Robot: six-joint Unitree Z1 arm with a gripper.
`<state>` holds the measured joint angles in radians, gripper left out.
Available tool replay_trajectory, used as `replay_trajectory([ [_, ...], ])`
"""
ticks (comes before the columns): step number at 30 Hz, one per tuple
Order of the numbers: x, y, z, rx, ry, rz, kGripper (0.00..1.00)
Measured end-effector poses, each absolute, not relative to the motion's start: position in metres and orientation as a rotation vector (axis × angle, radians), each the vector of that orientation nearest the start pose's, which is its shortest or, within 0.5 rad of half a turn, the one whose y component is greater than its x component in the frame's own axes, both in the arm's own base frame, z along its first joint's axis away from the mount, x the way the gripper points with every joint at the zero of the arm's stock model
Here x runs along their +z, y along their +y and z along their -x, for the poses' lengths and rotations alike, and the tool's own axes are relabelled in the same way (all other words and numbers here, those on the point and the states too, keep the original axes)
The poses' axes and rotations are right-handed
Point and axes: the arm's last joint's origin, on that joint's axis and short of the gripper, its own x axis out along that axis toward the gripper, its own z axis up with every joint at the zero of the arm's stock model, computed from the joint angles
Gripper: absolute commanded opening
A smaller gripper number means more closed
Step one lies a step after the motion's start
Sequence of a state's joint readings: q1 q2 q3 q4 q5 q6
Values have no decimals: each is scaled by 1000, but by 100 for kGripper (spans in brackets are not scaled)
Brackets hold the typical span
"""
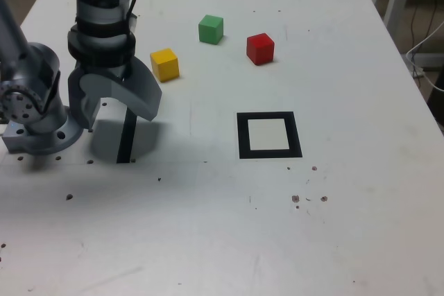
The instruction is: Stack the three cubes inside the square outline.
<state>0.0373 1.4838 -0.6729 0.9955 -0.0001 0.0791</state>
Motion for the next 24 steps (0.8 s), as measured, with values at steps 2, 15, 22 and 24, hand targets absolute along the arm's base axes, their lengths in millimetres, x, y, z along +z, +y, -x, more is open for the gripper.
replay_trajectory([
  [2, 218, 5, -133, -44, 1806, -22, 99],
  [15, 227, 6, -138, -32, 1810, -26, 99],
  [22, 242, 8, -151, -8, 1804, -55, 100],
  [24, 245, 9, -157, -1, 1801, -54, 100],
])
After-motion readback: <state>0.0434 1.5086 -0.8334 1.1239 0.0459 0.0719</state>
